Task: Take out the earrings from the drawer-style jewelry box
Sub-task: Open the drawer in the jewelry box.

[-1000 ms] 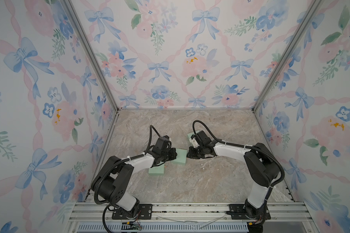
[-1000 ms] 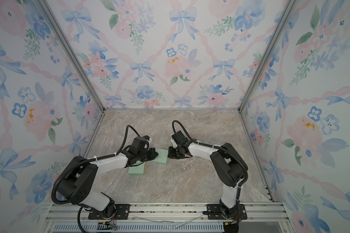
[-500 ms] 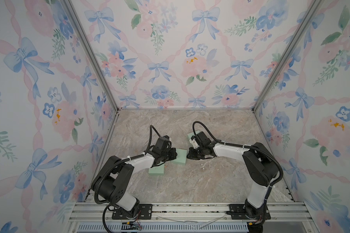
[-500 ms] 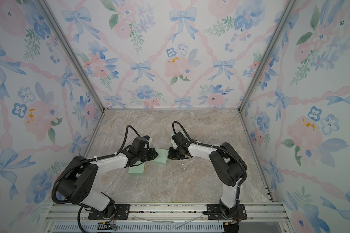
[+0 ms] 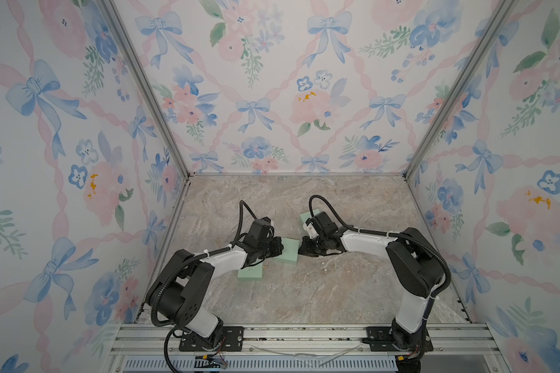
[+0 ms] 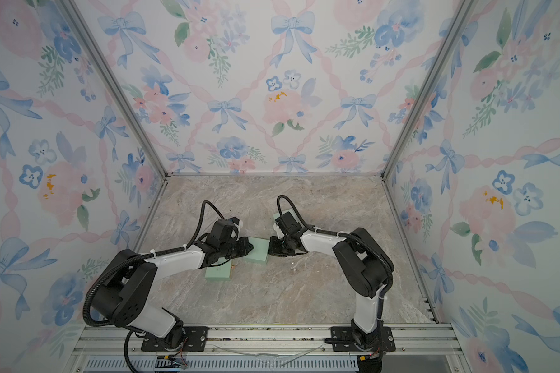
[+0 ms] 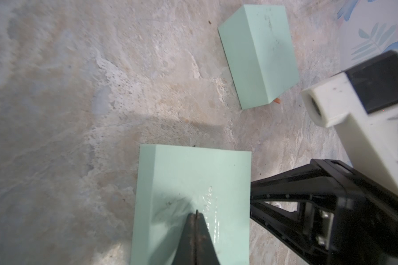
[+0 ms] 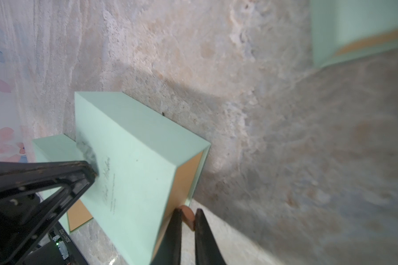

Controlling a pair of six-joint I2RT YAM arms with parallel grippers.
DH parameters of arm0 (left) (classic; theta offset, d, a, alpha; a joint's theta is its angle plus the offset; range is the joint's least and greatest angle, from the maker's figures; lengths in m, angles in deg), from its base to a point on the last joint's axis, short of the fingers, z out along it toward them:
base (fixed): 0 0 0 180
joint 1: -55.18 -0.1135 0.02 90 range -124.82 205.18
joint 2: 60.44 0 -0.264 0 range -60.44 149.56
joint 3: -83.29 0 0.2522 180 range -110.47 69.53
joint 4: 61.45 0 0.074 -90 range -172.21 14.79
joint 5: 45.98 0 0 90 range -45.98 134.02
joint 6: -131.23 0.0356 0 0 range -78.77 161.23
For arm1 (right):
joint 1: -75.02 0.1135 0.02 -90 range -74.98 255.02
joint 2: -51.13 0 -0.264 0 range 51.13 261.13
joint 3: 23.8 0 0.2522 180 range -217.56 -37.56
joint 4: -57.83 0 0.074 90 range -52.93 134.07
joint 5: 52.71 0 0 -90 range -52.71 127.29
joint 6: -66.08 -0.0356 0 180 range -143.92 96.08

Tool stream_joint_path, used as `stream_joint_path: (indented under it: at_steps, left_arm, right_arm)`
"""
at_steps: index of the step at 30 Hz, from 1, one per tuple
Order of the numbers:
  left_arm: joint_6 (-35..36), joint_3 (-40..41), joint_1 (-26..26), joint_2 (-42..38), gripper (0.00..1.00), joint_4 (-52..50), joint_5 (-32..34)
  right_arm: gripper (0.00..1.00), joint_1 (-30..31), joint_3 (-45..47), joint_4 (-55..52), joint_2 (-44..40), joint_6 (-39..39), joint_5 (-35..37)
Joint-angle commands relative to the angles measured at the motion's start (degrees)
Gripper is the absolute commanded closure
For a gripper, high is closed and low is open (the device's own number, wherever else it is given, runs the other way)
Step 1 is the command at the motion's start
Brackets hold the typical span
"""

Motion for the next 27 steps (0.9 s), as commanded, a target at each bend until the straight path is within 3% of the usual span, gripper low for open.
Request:
stream_joint_path:
  at_steps: [1,12,27]
  left_arm:
    - [0.98,1.24,0.36,0.66,1.00,-0.88,-0.05]
    - [0.95,1.65,0.34,0.44,1.00,-0.79,0.12]
    - [0.84,1.32,0.34,0.82,1.00,-1.19,0.22]
  right_arm:
    - [0.85,-0.48,1.16,1.64,0.29,-1.24,-1.30]
    - [0.83,-1.47,3.23,4.24,-0.61,-2.71,-2.22]
    - [0.81,-4.42,9.26,17.12,-1.06,-9.43,-9.11]
